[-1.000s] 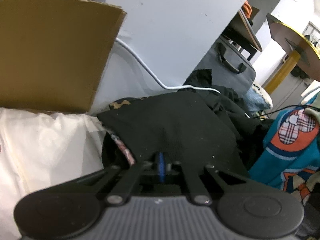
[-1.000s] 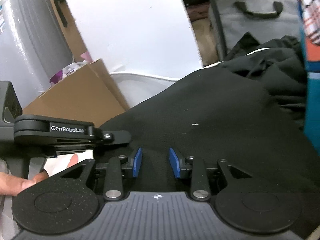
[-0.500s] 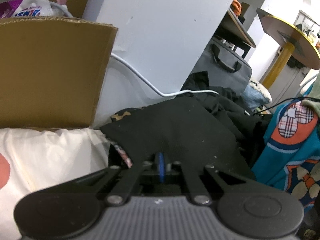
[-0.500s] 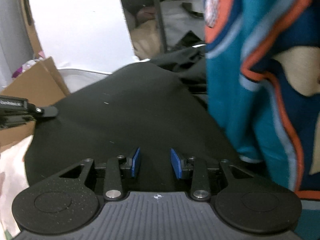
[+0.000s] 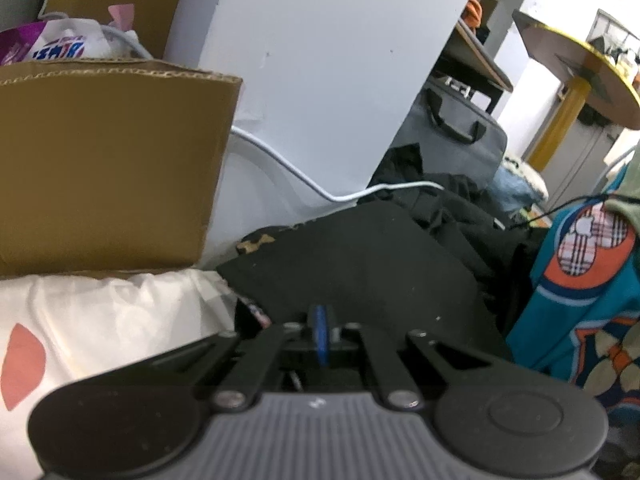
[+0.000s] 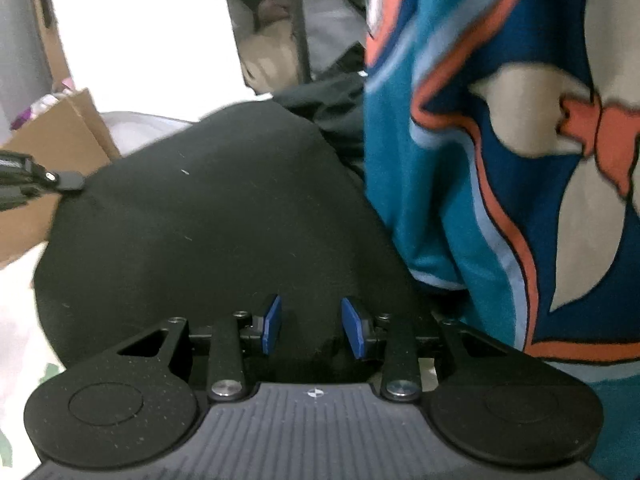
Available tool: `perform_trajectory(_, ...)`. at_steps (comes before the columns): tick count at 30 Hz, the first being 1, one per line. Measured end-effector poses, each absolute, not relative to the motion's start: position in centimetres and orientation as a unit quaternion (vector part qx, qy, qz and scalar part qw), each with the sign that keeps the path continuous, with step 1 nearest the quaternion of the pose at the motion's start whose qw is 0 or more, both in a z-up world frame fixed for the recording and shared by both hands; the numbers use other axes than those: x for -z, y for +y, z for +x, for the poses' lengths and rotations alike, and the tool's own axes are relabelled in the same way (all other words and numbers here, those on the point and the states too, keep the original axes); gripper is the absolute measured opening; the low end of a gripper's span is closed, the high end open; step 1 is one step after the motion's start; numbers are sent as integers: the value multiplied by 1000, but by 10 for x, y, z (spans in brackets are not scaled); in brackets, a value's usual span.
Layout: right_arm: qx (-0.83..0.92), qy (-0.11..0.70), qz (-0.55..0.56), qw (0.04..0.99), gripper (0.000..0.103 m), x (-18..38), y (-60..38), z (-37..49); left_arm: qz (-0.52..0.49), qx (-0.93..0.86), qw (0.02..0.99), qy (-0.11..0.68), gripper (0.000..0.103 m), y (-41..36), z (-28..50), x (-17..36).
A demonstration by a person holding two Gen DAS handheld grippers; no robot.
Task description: Fold clothes
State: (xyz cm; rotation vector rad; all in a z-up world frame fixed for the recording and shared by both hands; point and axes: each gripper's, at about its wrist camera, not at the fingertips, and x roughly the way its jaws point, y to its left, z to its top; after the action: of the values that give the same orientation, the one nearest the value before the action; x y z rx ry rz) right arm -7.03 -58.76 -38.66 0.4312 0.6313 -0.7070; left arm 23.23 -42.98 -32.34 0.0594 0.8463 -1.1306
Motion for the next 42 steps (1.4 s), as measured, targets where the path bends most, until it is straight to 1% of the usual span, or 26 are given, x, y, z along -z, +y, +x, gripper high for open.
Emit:
perform_trajectory(6,294,292,205,887,41,382,-567,-52,22,502,763,407,2,-431,239,351)
perform_trajectory(13,284,322,199,881,42,398,-551,-43,7,450,774,446,0,-421,262,371)
perform_trajectory(17,281,331,196,879,43,399,-547,-47,10,469,776,422,0,-413,253,361)
perform_trajectory(22,289,327,201,877,43,395,-548,-51,6,467,782,413,1,-407,249,351)
perform_trajectory(28,295,322,198,878,43,390,-548,-58,22,465,795,389,3,-406,248,324)
perform_trajectory(30,302,315,195,878,43,385,-550,-60,12,466,797,385,7,-407,250,314)
perform_trajectory(31,305,313,193,879,43,383,-551,-61,6,468,796,384,11,-407,251,310)
perform_trajectory(34,306,312,195,878,43,381,-553,-61,-2,485,791,373,13,-415,244,301)
perform_trajectory(35,306,312,196,878,43,381,-554,-61,-1,492,788,371,19,-419,239,300)
perform_trajectory(36,307,312,196,878,43,381,-554,-61,0,498,784,371,23,-423,235,301)
perform_trajectory(37,308,311,197,877,43,381,-554,-60,1,504,780,372,31,-428,230,302)
perform_trajectory(38,307,312,197,877,43,381,-554,-60,4,508,776,375,34,-433,226,305)
perform_trajectory(40,306,314,200,876,43,383,-553,-60,11,512,768,384,34,-443,220,314)
perform_trajectory(42,304,316,203,875,43,385,-551,-59,18,514,762,392,37,-451,215,324)
